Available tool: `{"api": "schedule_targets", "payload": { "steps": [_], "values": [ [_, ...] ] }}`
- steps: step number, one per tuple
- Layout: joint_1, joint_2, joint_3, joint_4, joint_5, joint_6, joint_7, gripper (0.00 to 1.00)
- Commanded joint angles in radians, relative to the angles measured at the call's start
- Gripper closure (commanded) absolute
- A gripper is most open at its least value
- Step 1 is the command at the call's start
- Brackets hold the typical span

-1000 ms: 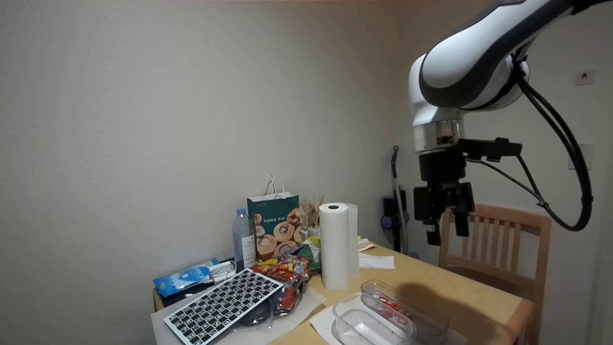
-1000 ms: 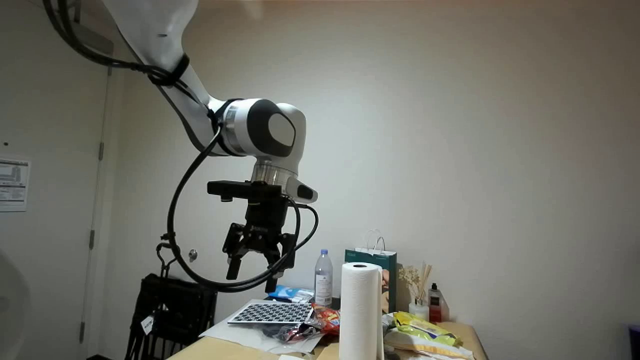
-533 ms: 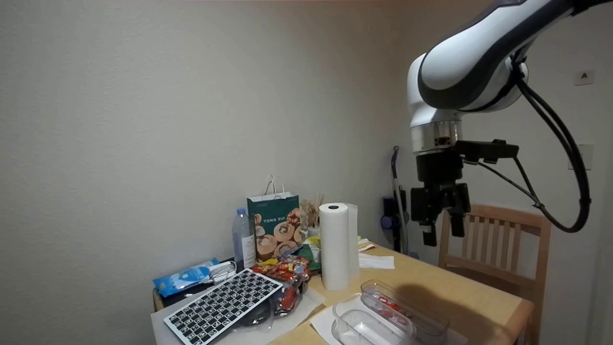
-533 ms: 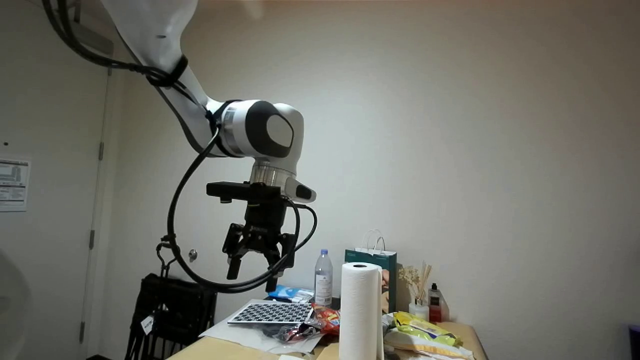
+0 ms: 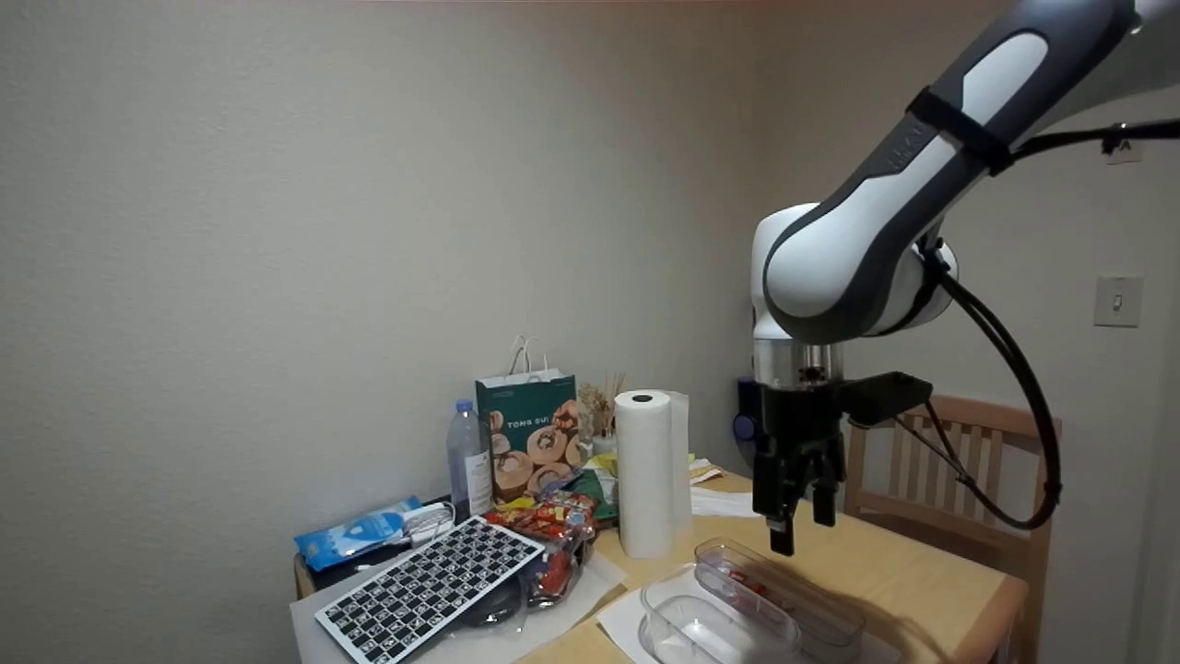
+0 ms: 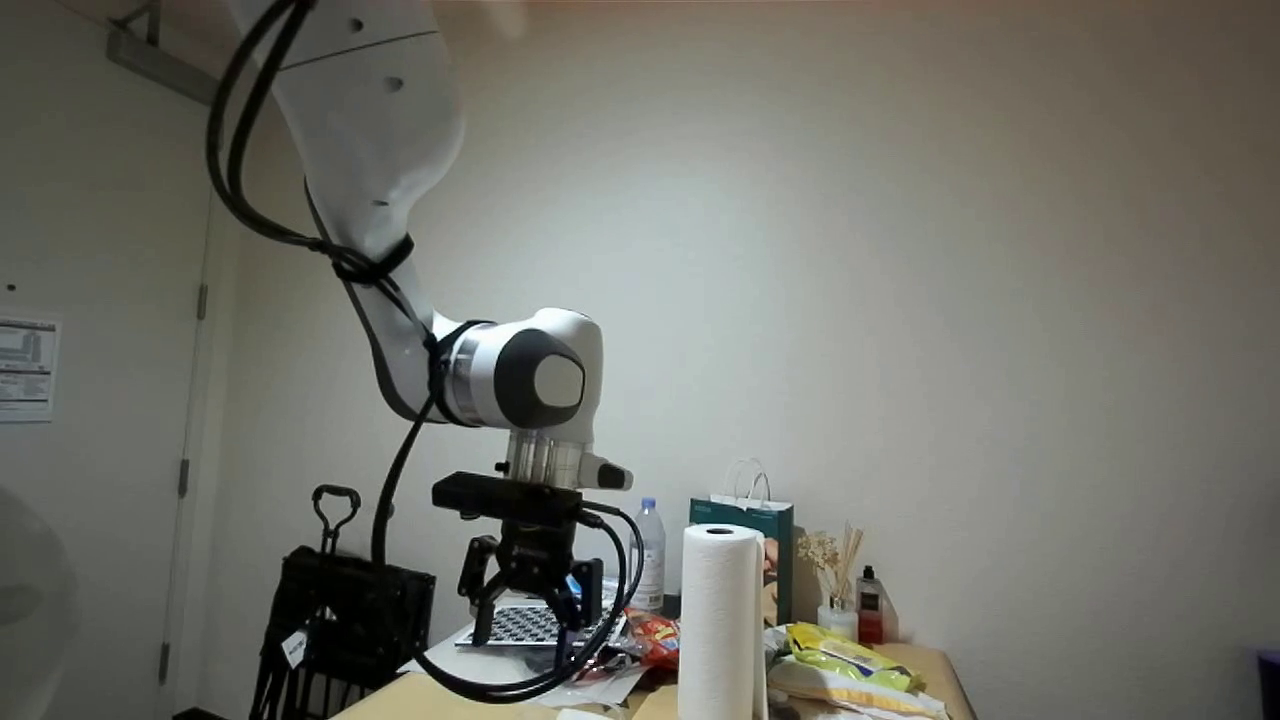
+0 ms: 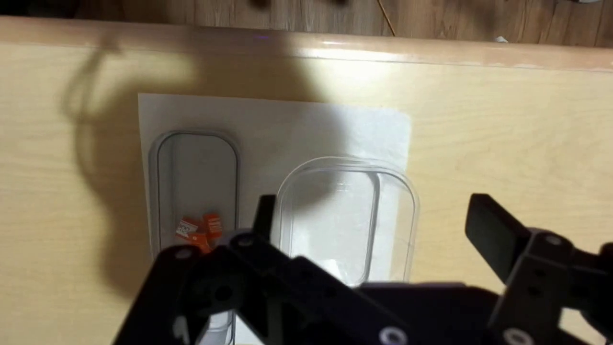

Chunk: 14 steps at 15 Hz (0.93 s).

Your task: Pick up the bowl and pour it's contents in the bowl

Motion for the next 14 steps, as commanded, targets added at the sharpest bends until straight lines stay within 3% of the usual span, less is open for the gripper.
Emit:
{"api": "schedule_targets", "payload": {
  "steps": [1,5,9,14],
  "values": [
    [-0.011,-0.003,0.012,0.004,0.001,-0.003,-0.001,0.00],
    [-0.061,-0.034,-0.011,-0.020,-0.102,0.007,0.081,0.00],
    [-0.186,-0.069,-0.073,-0.046,-0.363,0.021,0.238,0.00],
    [-0.189,-0.030,-0.082,-0.008,-0.332,-0.002,0.201,0.00]
  ]
}}
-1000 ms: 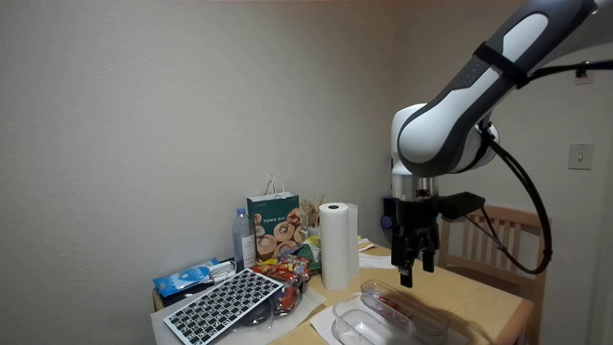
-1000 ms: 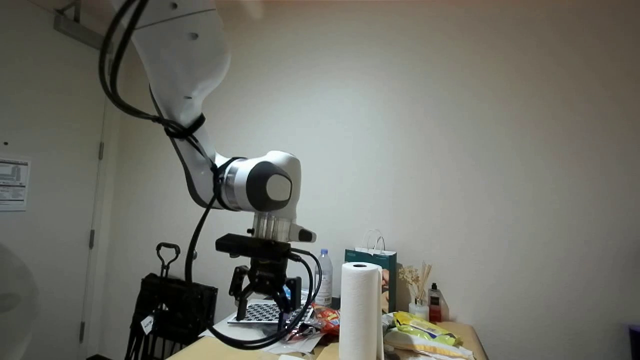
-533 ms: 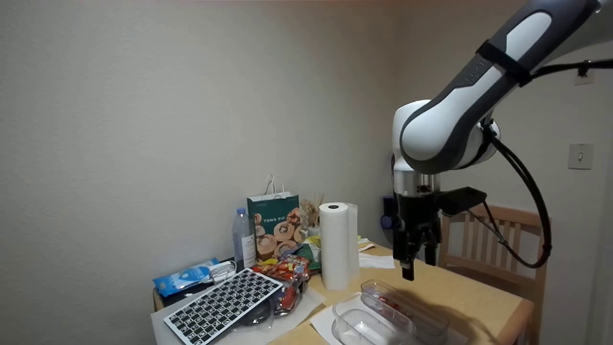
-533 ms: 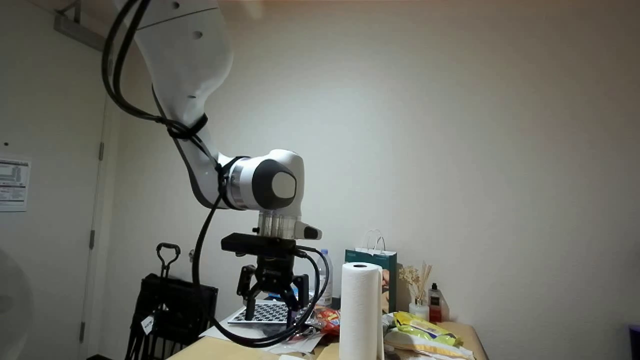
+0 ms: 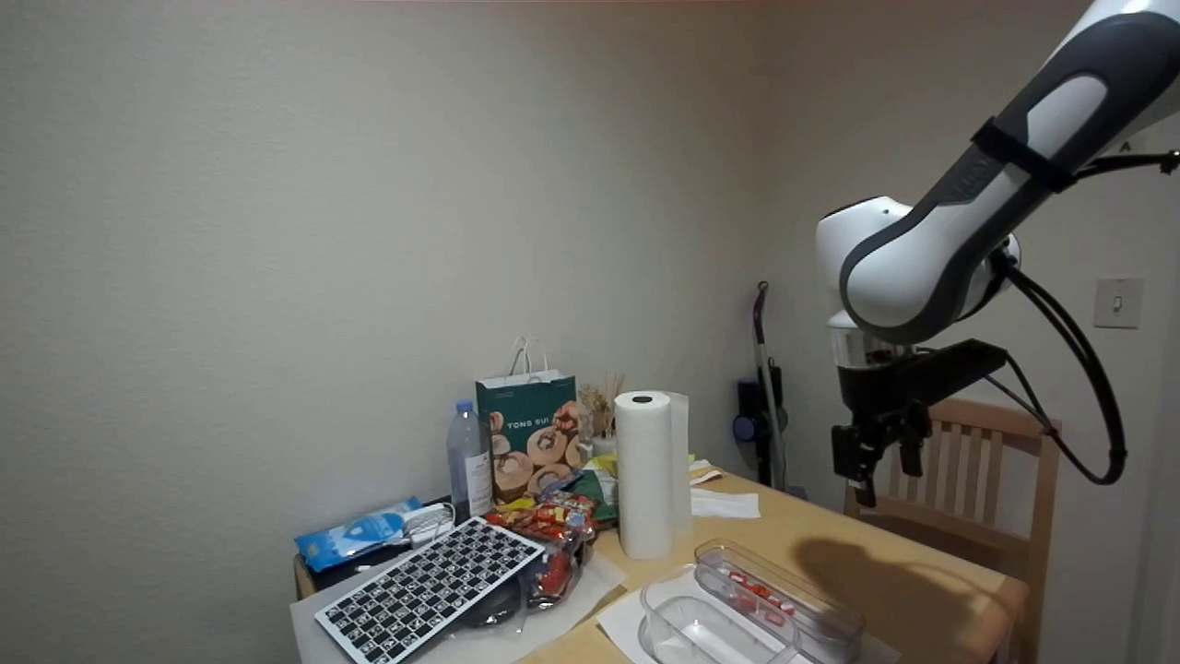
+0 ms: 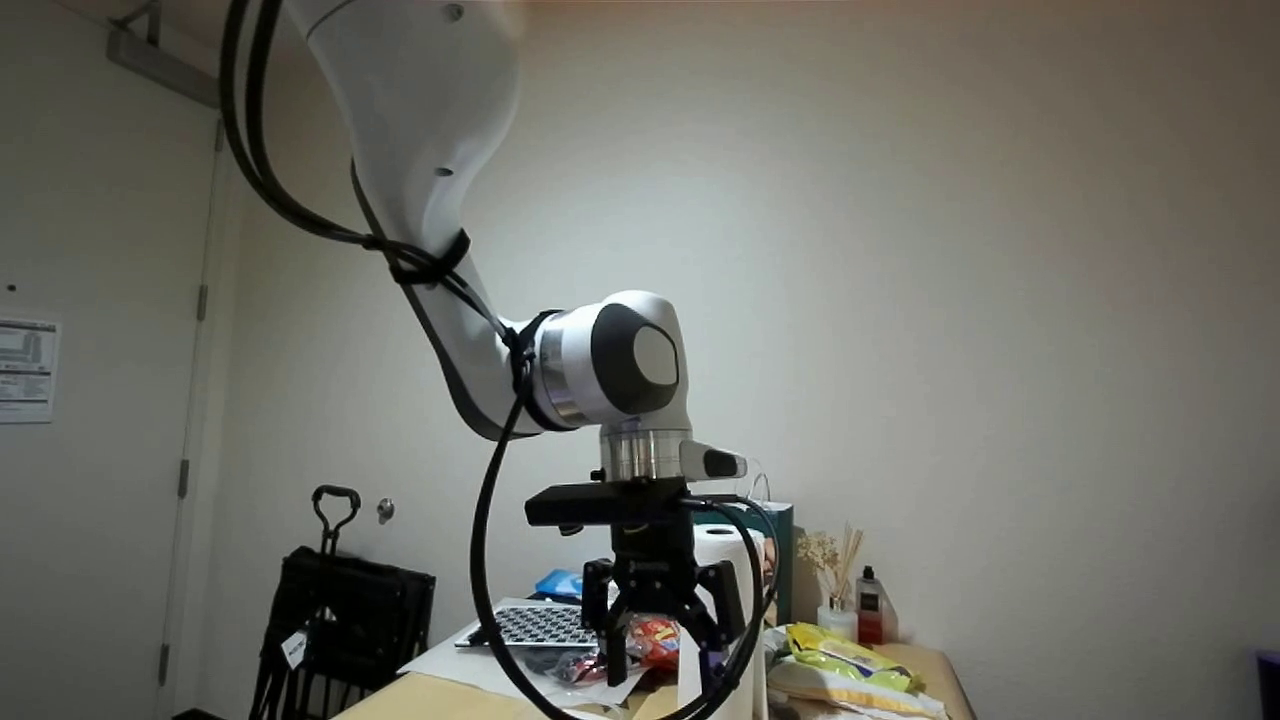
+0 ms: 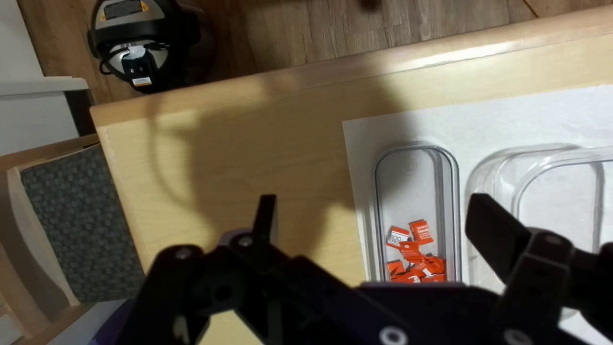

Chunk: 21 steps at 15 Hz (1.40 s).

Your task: Pick up the bowl and pour it's contents in the bowl

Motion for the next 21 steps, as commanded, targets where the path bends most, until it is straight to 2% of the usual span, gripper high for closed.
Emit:
{"api": "schedule_targets", "payload": {
  "steps": [1,2,6,12,14,15,21],
  "values": [
    [0.004,0.000,0.009,0.001,0.001,-0.002,0.000,0.00],
    [0.008,0.001,0.012,0.001,0.002,-0.002,0.000,0.00],
    [-0.003,0.127,-0.007,0.033,-0.024,0.059,-0.056,0.00],
    [-0.003,0.278,-0.017,0.063,0.108,0.176,-0.202,0.00],
    [-0.002,0.325,-0.013,0.083,0.134,0.191,-0.204,0.00],
    [0.010,0.278,-0.021,0.061,0.098,0.162,-0.158,0.00],
    [0.007,0.353,-0.023,0.094,0.103,0.187,-0.167,0.00]
  ]
}}
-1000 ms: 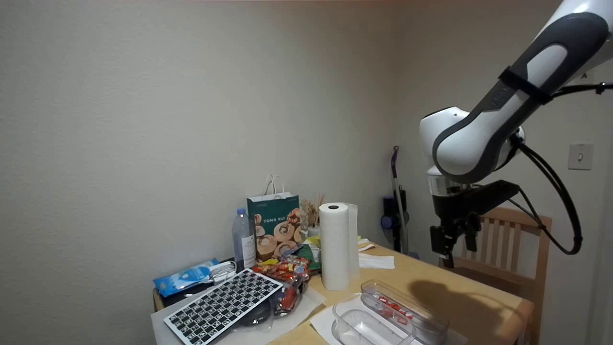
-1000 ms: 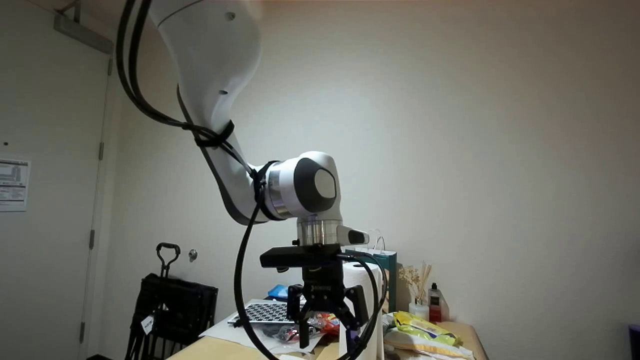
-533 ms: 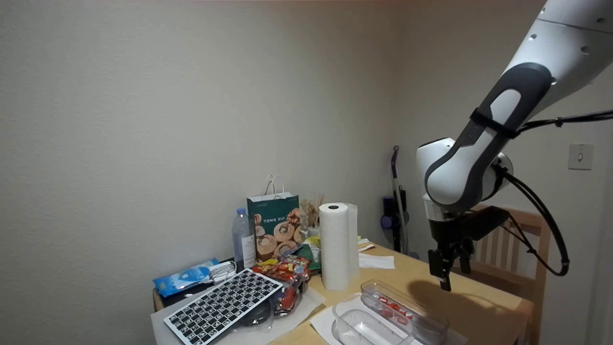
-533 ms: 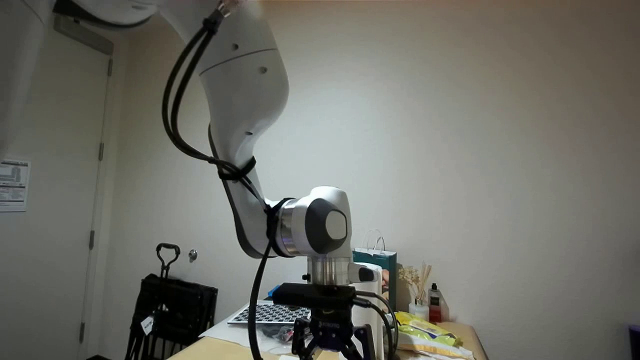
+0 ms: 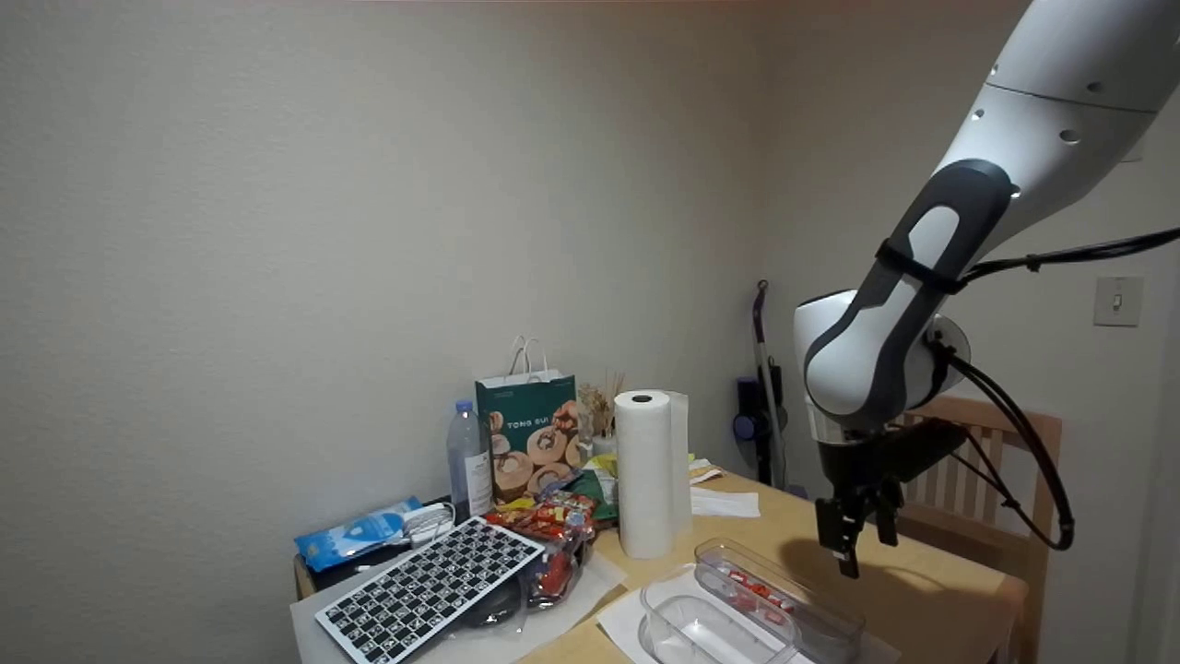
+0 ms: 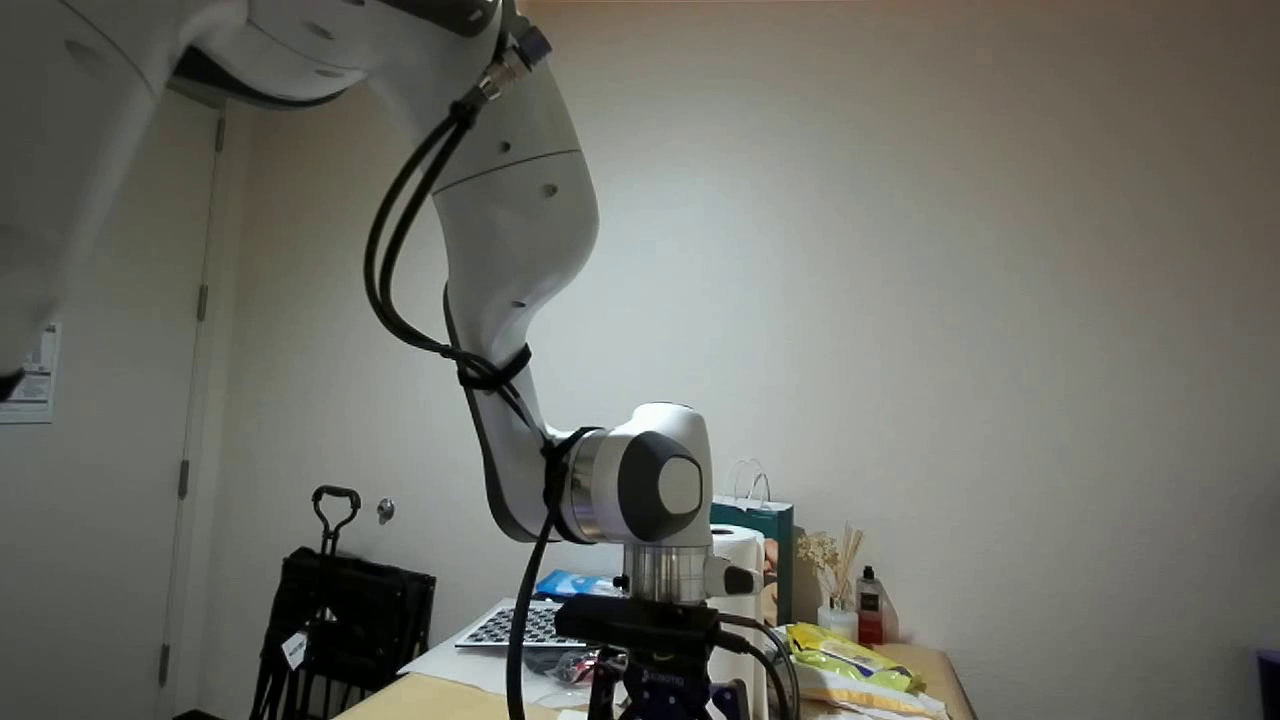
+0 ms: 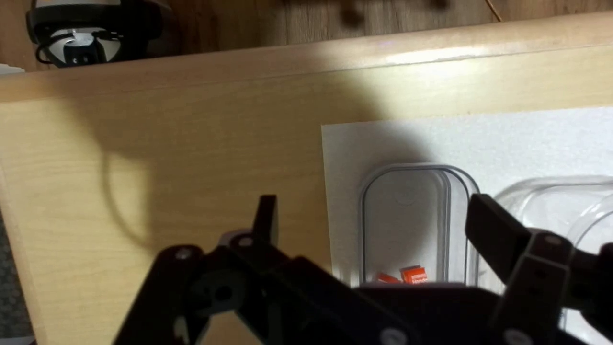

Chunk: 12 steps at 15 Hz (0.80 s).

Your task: Pick up the bowl and pour it's contents in the bowl

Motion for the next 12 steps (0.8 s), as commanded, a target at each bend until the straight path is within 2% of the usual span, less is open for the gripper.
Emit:
{"api": "schedule_targets", "payload": {
  "steps": [1,12],
  "values": [
    [-0.008,0.043,-0.001,0.010,0.016,0.023,-0.030,0.00],
    [-0.035,0.284,0.015,0.196,0.031,0.113,-0.053,0.00]
  ]
}}
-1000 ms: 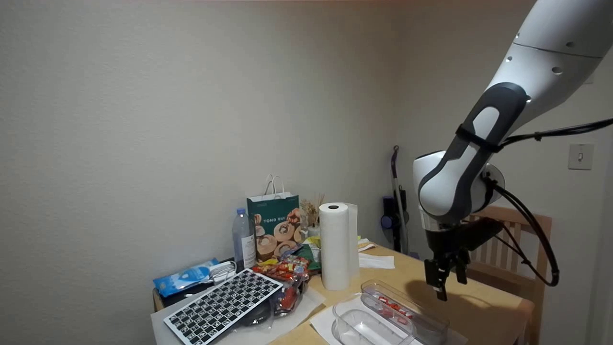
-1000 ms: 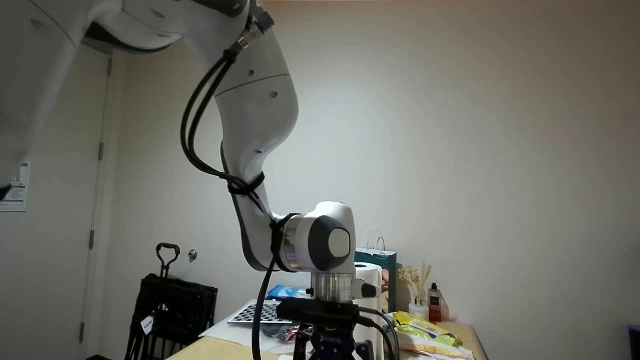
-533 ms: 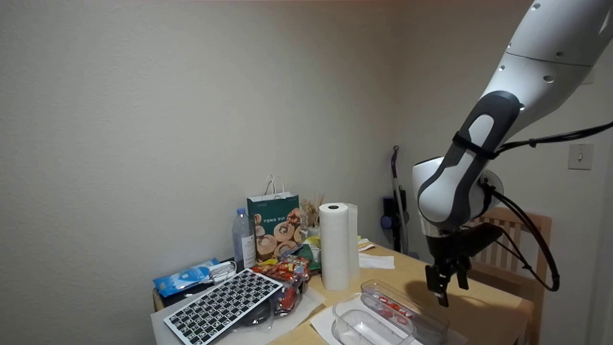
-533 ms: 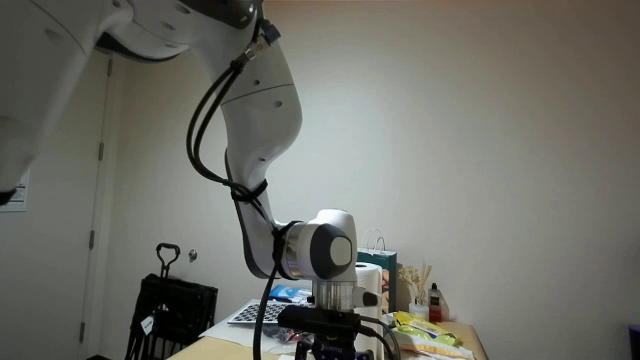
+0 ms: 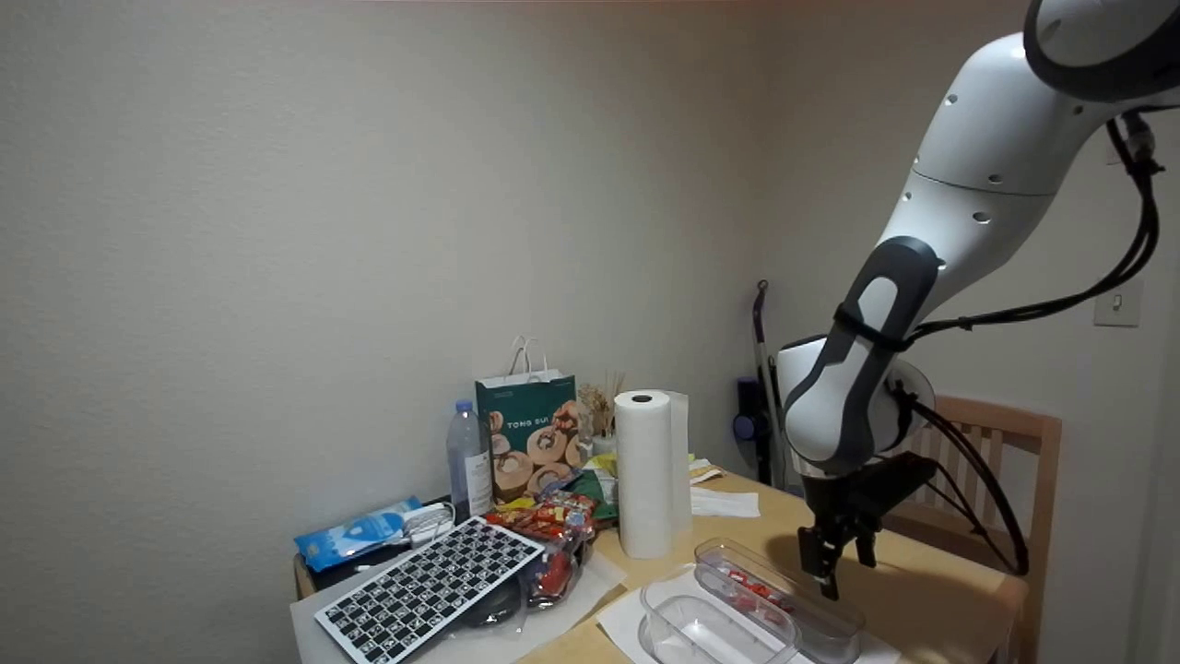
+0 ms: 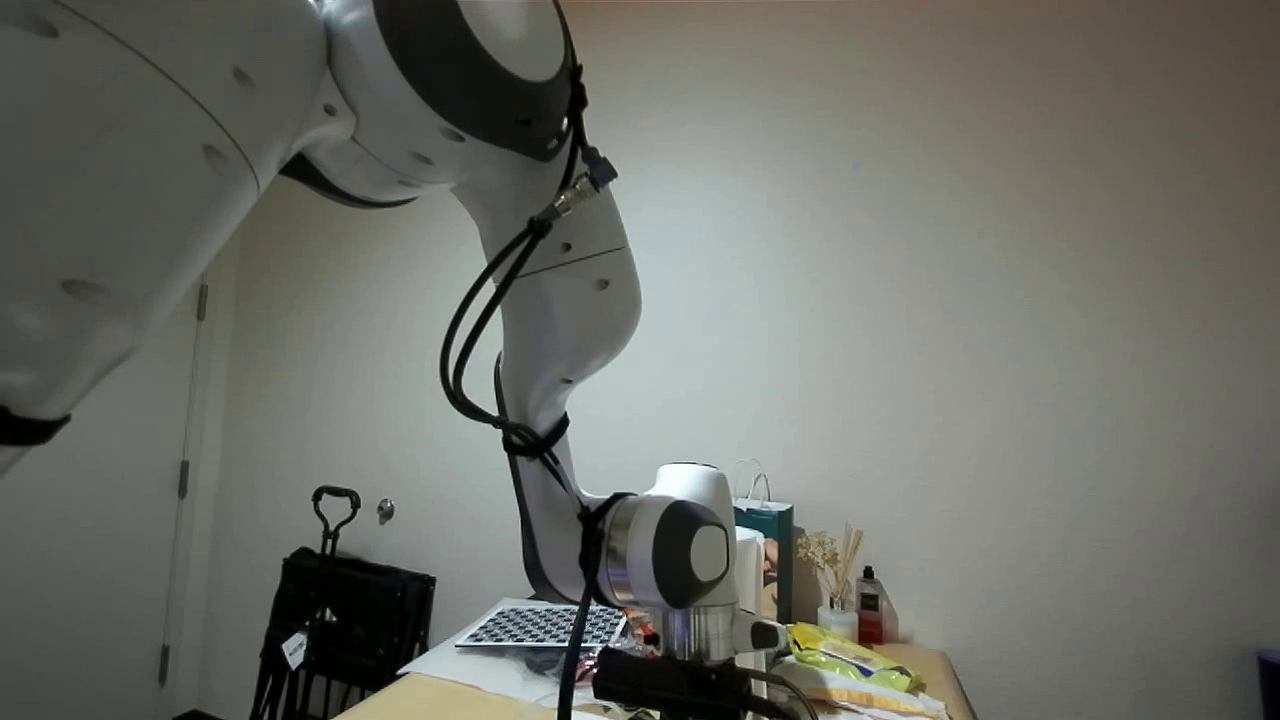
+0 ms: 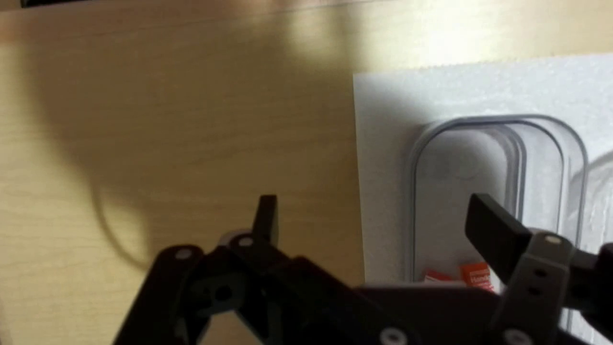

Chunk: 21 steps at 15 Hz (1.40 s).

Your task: Pick up the bowl and pour it's contents in the bowl

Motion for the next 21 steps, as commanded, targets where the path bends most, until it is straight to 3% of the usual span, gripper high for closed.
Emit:
{"api": "schedule_targets", "payload": {
  "steps": [1,6,7,8,10,19,21],
  "values": [
    [-0.022,0.065,0.023,0.056,0.031,0.019,-0.055,0.00],
    [-0.023,0.137,0.035,0.076,0.034,0.003,-0.051,0.03],
    [-0.022,0.148,0.034,0.077,0.033,0.000,-0.047,0.13],
    [-0.022,0.158,0.034,0.079,0.034,-0.003,-0.044,0.28],
    [-0.024,0.175,0.034,0.084,0.036,-0.006,-0.043,0.36],
    [-0.011,0.176,0.020,0.100,0.026,-0.019,-0.031,0.95],
    [-0.002,0.162,0.011,0.099,0.016,-0.027,-0.025,0.99]
  ]
}}
